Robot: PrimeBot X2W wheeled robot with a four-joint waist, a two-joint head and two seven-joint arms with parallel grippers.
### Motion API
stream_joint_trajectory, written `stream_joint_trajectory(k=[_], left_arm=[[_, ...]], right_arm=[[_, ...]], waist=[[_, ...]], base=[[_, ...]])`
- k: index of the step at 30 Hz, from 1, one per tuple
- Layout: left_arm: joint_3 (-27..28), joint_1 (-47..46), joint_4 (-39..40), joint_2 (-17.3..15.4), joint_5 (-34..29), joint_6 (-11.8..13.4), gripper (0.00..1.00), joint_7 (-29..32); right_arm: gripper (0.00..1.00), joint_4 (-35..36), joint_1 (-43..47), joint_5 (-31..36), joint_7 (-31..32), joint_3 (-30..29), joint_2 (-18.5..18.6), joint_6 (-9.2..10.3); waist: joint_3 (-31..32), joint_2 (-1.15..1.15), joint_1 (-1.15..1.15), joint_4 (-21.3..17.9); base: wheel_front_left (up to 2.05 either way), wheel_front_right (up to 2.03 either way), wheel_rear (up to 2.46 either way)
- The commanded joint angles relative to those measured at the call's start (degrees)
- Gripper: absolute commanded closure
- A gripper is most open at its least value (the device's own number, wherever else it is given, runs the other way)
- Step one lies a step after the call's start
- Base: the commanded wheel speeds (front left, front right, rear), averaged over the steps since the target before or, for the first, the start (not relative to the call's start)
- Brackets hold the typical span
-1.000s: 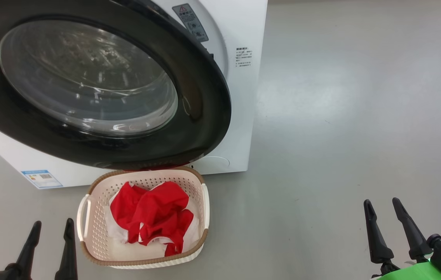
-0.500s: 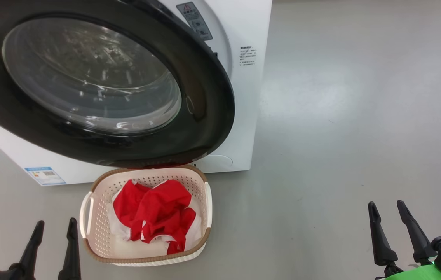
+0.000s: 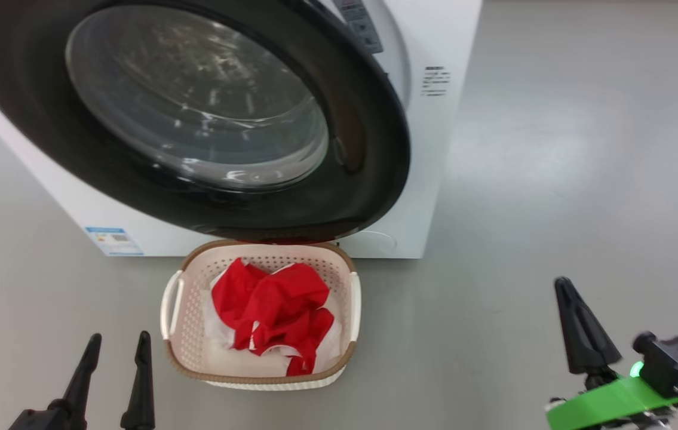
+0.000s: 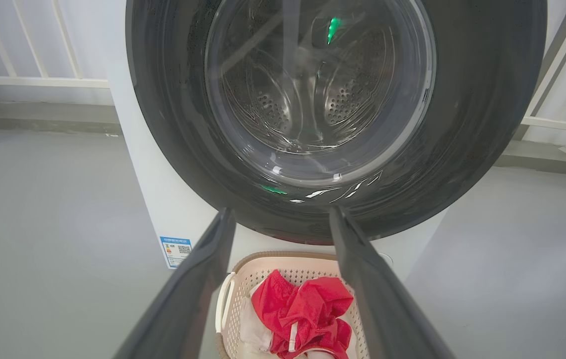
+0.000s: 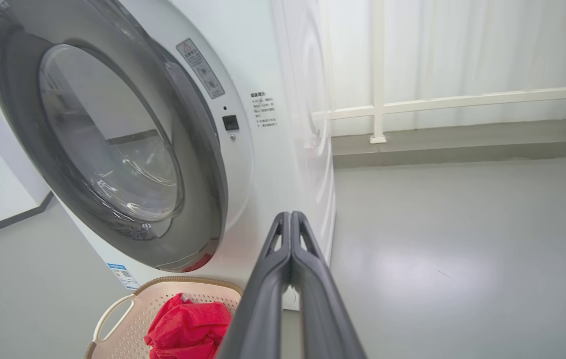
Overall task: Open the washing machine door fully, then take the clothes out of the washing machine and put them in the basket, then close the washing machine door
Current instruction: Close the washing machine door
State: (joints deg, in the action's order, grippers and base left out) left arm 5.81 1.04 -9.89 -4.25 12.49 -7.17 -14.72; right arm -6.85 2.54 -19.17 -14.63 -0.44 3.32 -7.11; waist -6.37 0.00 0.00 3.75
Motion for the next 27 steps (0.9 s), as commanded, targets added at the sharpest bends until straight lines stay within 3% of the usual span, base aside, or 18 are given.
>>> stream_joint_trajectory(k=[1,16,27], left_arm=[[1.7,-2.0,1.6,-0.2,0.0,-0.3,0.0,-0.3],[-2.0,-3.2,0.3,1.3,2.3,-0.3,0.0,-0.3],[-5.5,-5.6,-0.2,1.4,5.8,-0.3,0.0,-0.3]], right_arm=[[1.0,0.9,-3.3,-0.2,-0.4,2.6,1.0,-0.37],[1.0,-5.9,-17.7,-1.4,-0.4,10.6,1.9,-0.37],[1.0,-9.2,-25.2,-1.5,-0.4,10.3,2.7,-0.37]], waist=[[-0.4,0.0,0.0,2.7],[-1.7,0.0,0.0,12.7],[-4.9,0.0,0.0,16.8]], base=[[0.0,0.0,0.0],[0.0,0.0,0.0],[0.0,0.0,0.0]])
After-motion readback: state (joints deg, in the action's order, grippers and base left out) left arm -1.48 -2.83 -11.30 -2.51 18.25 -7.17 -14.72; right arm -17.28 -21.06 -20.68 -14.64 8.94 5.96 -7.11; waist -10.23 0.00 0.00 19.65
